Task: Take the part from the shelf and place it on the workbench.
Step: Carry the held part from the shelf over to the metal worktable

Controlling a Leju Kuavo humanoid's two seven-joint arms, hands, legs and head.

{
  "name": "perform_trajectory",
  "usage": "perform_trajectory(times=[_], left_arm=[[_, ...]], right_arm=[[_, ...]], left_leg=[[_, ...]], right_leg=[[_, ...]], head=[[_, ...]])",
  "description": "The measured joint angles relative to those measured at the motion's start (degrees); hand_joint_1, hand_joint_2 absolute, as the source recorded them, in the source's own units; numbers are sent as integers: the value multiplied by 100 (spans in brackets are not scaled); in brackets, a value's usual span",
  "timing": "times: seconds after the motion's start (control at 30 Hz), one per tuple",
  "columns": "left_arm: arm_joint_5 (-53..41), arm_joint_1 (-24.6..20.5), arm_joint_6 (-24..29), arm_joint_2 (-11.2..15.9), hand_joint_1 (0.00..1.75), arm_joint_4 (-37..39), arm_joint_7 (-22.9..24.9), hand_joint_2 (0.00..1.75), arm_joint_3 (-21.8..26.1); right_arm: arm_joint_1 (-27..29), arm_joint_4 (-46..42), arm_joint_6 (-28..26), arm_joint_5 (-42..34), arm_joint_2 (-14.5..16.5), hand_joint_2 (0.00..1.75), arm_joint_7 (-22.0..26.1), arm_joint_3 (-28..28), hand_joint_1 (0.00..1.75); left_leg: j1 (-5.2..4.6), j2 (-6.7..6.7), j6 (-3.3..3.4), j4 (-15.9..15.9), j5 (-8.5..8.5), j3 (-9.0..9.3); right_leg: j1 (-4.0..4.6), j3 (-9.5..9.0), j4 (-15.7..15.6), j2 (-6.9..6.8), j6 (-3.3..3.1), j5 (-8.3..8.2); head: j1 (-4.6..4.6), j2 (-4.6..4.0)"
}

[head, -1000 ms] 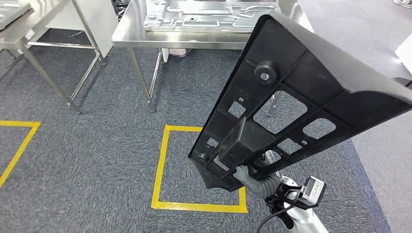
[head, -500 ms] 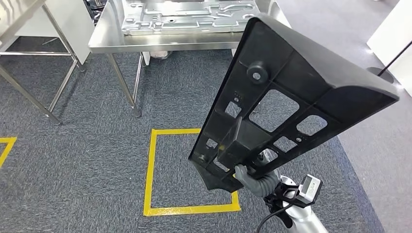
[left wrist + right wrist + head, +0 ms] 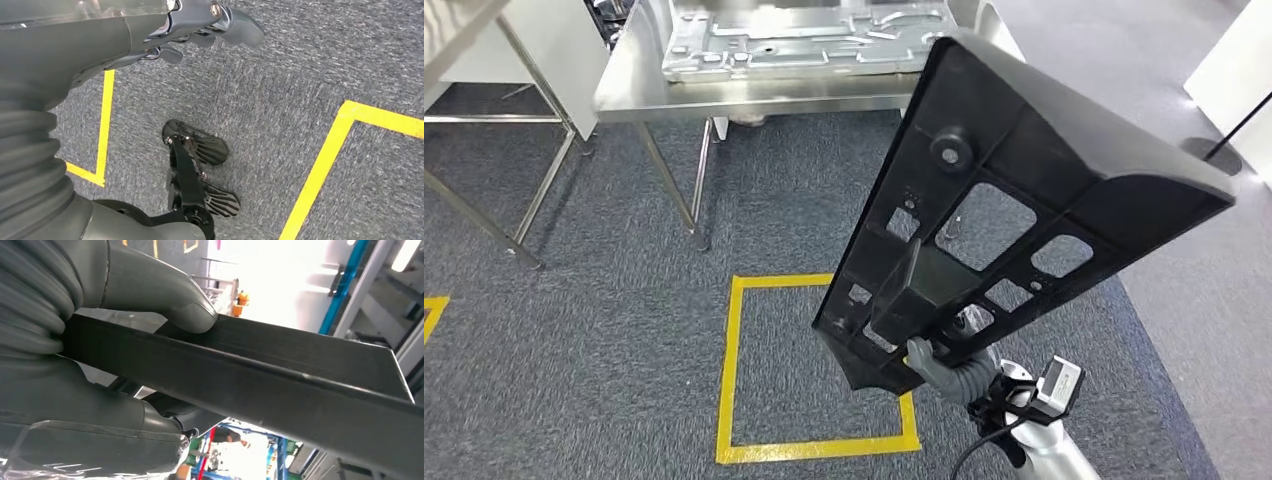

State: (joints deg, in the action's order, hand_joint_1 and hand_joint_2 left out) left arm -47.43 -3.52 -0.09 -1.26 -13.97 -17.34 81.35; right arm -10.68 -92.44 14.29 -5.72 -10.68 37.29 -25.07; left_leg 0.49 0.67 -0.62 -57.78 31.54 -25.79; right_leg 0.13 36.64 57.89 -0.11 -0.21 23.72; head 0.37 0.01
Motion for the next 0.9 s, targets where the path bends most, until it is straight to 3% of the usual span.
perform_trajectory(times=[0.03, 0.1, 0.17, 0.23, 0.27, 0.3, 0.37, 0.4, 0.43, 0.5, 0.57, 0.6, 0.67, 0.73, 0.77, 0.8, 0.9], left_arm=[[-1, -3, -3, 2, 0, 1, -5, 175, -1], [-9, -14, -8, 6, 0, 2, -14, 175, -3], [-17, -7, -11, 8, 0, 2, -18, 175, -4], [-24, 17, -10, 10, 0, 2, -17, 175, -4], [-30, 26, -9, 10, 0, 2, -17, 175, -4], [-37, 34, -8, 10, 0, 2, -17, 175, -4], [-50, 53, -3, 14, 0, 3, -13, 175, -4], [-52, 61, 1, 17, 0, 3, -9, 175, -4], [-53, 64, 5, 20, 0, 3, -5, 175, -4], [-52, 47, 13, 23, 0, 2, -2, 175, -4], [-52, 26, 17, 24, 0, 2, -7, 175, -4], [-52, 19, 18, 24, 0, 2, -10, 175, -4], [-51, 15, 19, 25, 0, 2, -16, 175, -4], [-45, 20, 22, 23, 0, 2, -20, 175, -3], [-34, 23, 24, 20, 0, 2, -21, 175, -2], [-20, 24, 28, 15, 0, 2, -21, 175, -2], [18, 23, 48, 1, 0, 3, -21, 175, 4]], right_arm=[[-5, 0, -2, 4, -1, 175, 4, 1, 175], [-19, -1, -7, 14, 3, 175, 13, 1, 175], [-23, -1, -23, 34, 11, 175, 12, -2, 175], [-7, -1, -45, 56, 15, 175, 0, -2, 175], [0, -1, -55, 60, 16, 175, -5, -2, 175], [6, -1, -64, 63, 19, 175, -6, -2, 175], [18, 3, -80, 64, 28, 175, -8, -3, 175], [26, 1, -84, 64, 34, 175, -8, -4, 175], [33, -4, -88, 64, 38, 175, -9, -5, 175], [29, -31, -90, 65, 40, 175, -9, -7, 175], [8, -56, -88, 63, 40, 175, -10, -4, 175], [0, -62, -88, 62, 40, 175, -14, -3, 175], [-2, -63, -105, 63, 39, 175, -47, 5, 175], [18, -66, -168, 84, 38, 175, -121, 26, 175], [26, -69, -205, 105, 36, 175, -168, 42, 175], [31, -73, -239, 131, 30, 175, -218, 60, 175], [23, -81, -278, 174, -11, 175, -351, 88, 175]], left_leg=[[2, -4, -20, -187, -41, -51], [16, -17, -57, -813, 26, -409], [20, -25, -98, -1452, 324, -916], [21, -25, -120, -1578, 598, -1229], [21, -25, -116, -1402, 565, -1280], [20, -25, -97, -1094, 342, -1281], [-1, -25, -21, -446, -427, -1269], [-22, -24, 26, -253, -717, -1259], [-39, -26, 73, -161, -850, -1249], [-48, -36, 152, -105, -780, -1141], [-26, -48, 215, -34, -705, -981], [-15, -53, 233, -9, -661, -896], [-12, -57, 248, 8, -537, -746], [-7, -70, 239, 8, -391, -569], [-2, -80, 226, 9, -311, -462], [4, -88, 210, 9, -227, -348], [1, -101, 133, 25, -7, -134]], right_leg=[[-13, -84, -28, 10, -36, 40], [-27, -257, -61, 14, -95, 139], [-27, -397, -63, 27, -123, 264], [-28, -570, -63, 55, -118, 405], [-28, -673, -63, 66, -110, 482], [-27, -774, -65, 73, -98, 567], [-19, -930, -59, 88, -62, 722], [-18, -972, -72, 98, -29, 785], [-18, -1003, -66, 107, 8, 814], [-27, -1029, 0, 108, 86, 802], [-36, -855, 401, 90, 147, 728], [-45, -641, 739, 82, 174, 756], [-66, -112, 1397, 75, 216, 1029], [-87, 248, 1590, 66, 239, 1320], [-93, 305, 1439, 57, 246, 1303], [-95, 301, 1150, 46, 243, 1117], [-65, 233, 237, -3, 171, 44]], head=[[-9, 0], [-39, 1], [-66, 1], [-78, 0], [-83, -1], [-85, -2], [-82, -2], [-79, -2], [-78, -1], [-75, 0], [-55, 0], [-48, 0], [-37, -1], [-36, -1], [-36, -1], [-34, -1], [-31, -1]])
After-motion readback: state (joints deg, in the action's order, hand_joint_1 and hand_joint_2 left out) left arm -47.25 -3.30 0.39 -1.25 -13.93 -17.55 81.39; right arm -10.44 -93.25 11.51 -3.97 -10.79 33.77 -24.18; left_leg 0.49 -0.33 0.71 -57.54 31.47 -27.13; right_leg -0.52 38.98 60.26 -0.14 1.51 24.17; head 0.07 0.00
